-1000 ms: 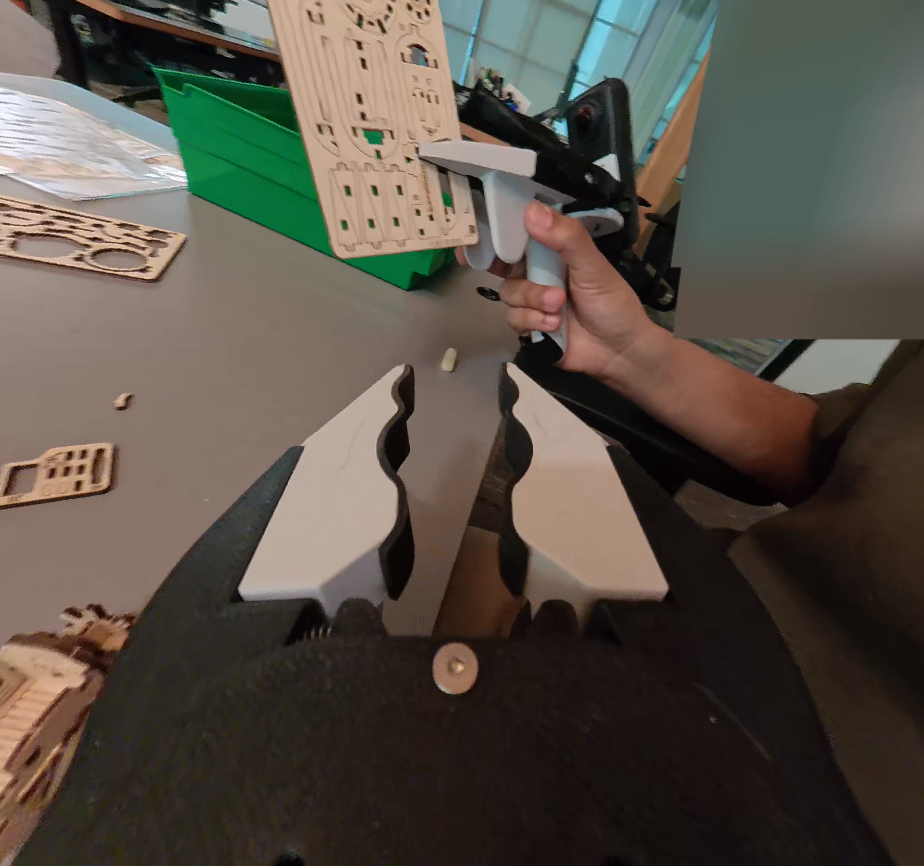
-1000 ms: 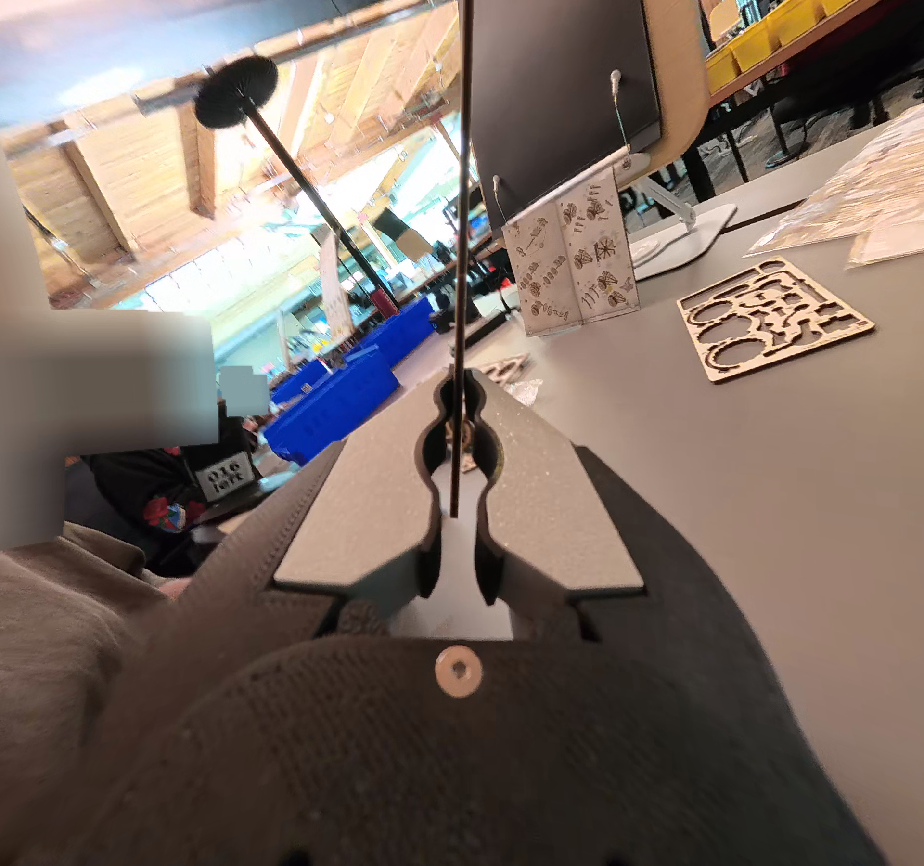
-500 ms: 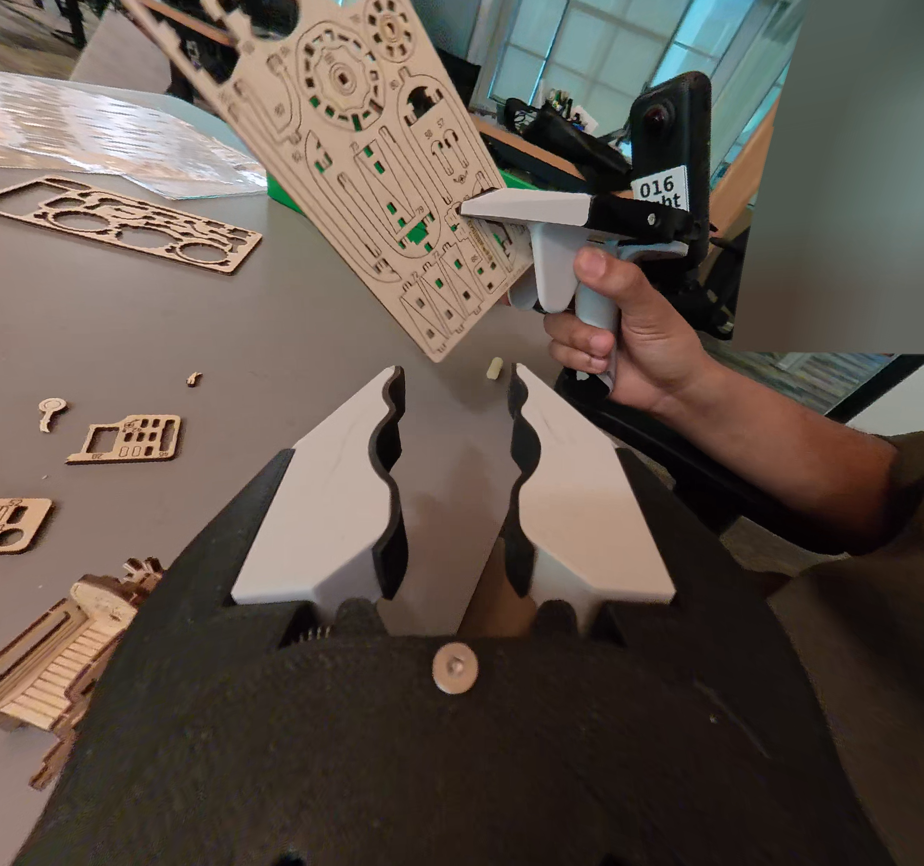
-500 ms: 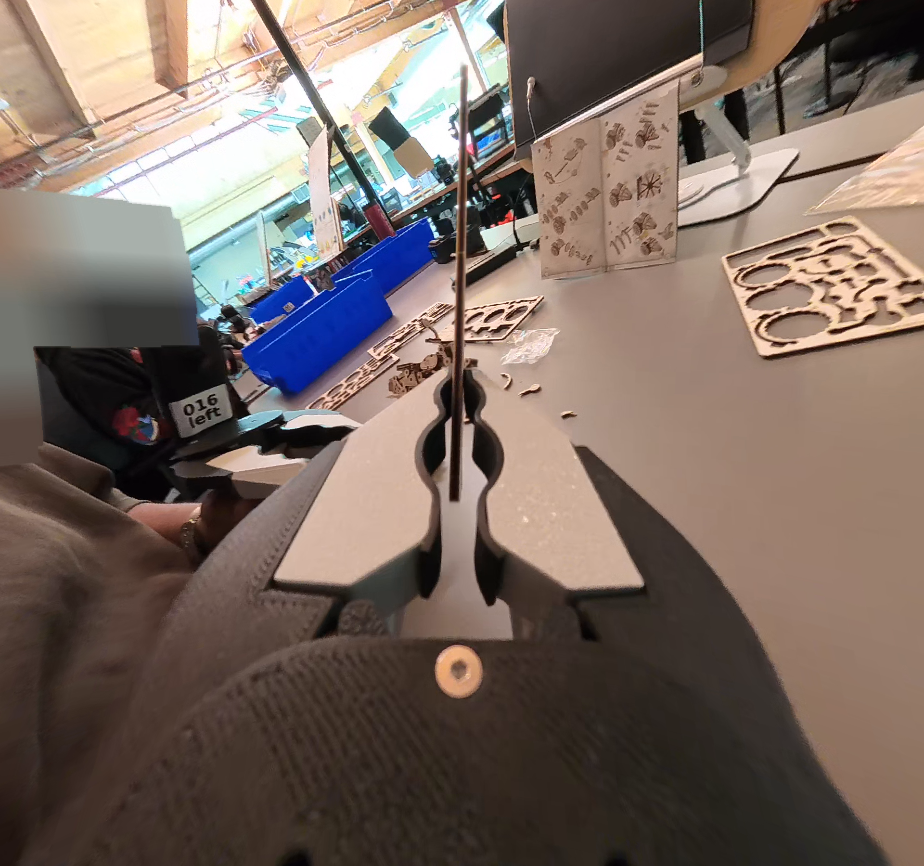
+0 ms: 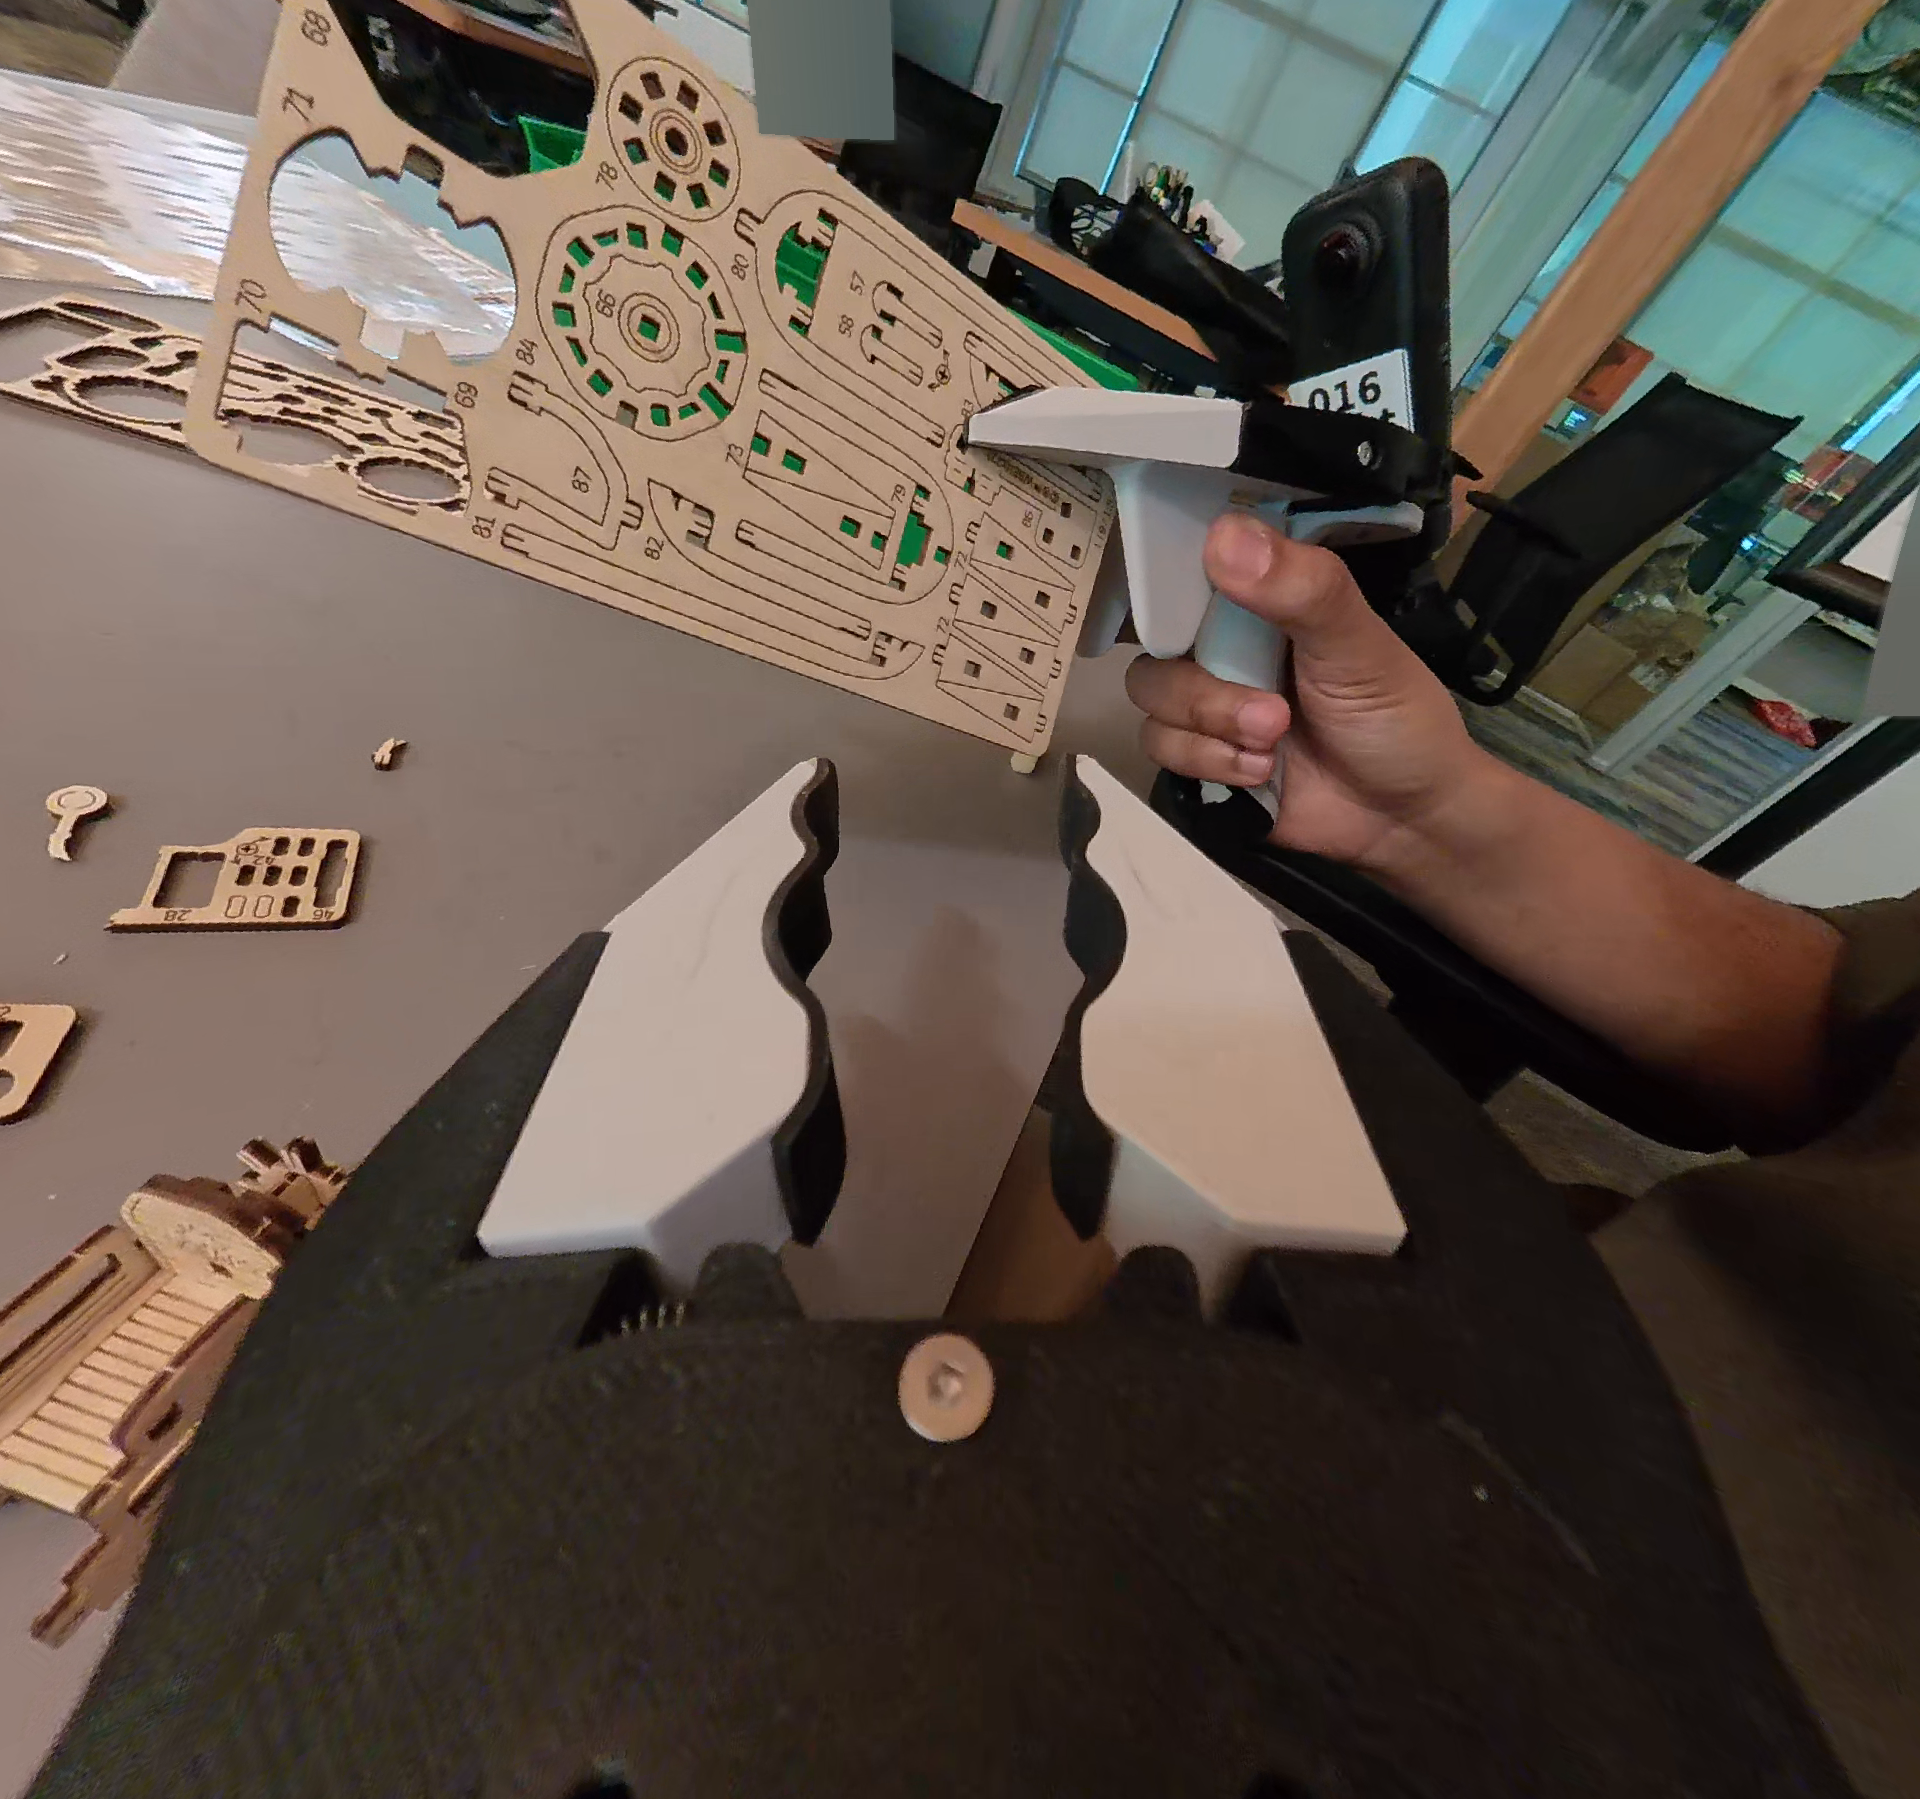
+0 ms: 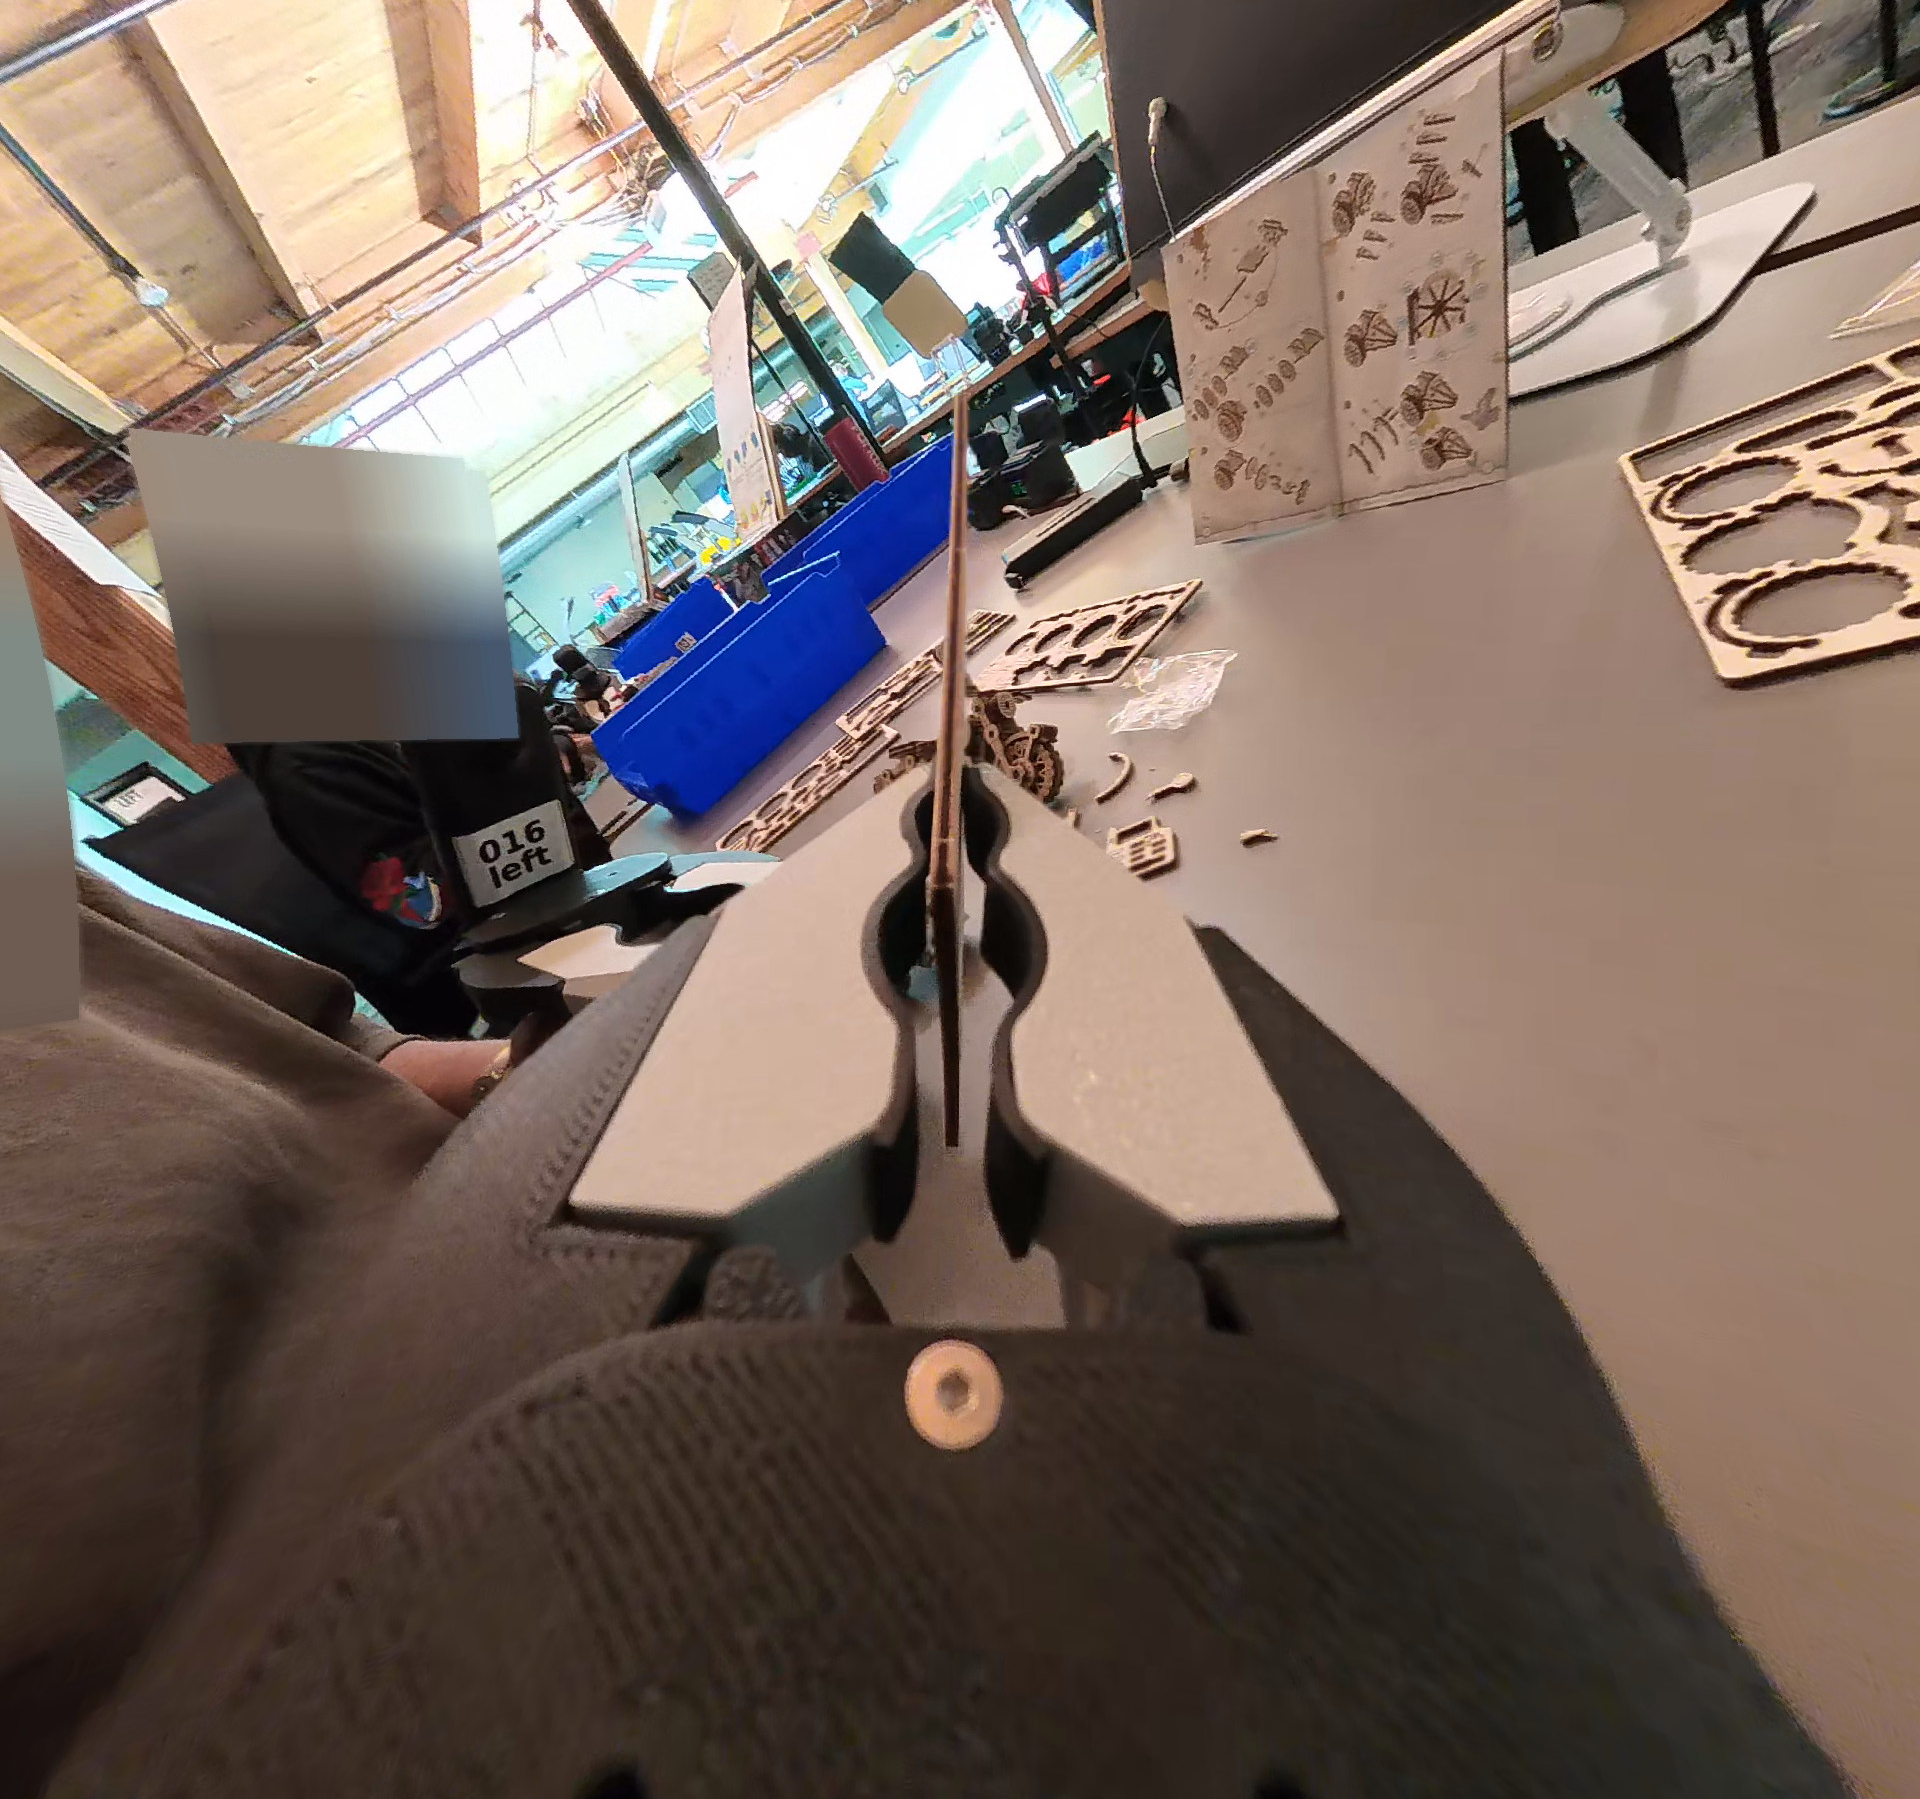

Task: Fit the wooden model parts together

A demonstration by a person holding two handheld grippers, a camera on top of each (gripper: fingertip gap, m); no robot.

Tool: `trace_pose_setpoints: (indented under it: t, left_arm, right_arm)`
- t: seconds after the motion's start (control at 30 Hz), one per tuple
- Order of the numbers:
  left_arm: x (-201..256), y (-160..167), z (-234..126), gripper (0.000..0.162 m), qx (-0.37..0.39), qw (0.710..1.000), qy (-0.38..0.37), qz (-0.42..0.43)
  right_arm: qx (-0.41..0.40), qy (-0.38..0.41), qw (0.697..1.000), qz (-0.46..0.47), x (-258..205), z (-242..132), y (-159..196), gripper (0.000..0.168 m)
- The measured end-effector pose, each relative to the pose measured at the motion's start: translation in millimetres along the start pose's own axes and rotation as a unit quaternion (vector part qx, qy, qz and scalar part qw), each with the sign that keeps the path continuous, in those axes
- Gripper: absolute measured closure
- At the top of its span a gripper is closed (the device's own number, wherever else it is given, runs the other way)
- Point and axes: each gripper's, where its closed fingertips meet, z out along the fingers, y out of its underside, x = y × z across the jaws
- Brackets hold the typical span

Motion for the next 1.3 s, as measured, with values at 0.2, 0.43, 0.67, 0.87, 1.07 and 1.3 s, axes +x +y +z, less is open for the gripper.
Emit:
trace_pose_setpoints:
  t: [0.2, 0.43, 0.67, 0.87, 1.07, 1.3]
  left_arm:
    - [0, 0, 0, 0.122, 0.000, 1.000, 0.002, 0.000]
    - [1, 0, 0, 0.121, 0.002, 1.000, 0.004, 0.000]
    - [1, 0, 0, 0.120, 0.002, 1.000, 0.005, 0.001]
    - [2, 0, 0, 0.120, 0.002, 1.000, 0.006, 0.005]
    - [4, -1, 0, 0.119, 0.004, 1.000, 0.012, 0.003]
    - [11, -17, -7, 0.110, 0.038, 0.998, 0.029, 0.033]
  right_arm:
    - [0.004, -0.003, 1.000, 0.006, 0, -2, -1, 0.168]
    - [0.002, -0.001, 1.000, 0.005, 1, -2, -2, 0.168]
    - [0.013, 0.006, 1.000, 0.004, 3, -8, -7, 0.168]
    - [0.012, 0.005, 1.000, 0.003, 5, -6, -6, 0.168]
    - [0.011, 0.008, 1.000, 0.014, 9, -10, -8, 0.168]
    - [-0.189, -0.003, 0.982, 0.019, 12, -18, 28, 0.168]
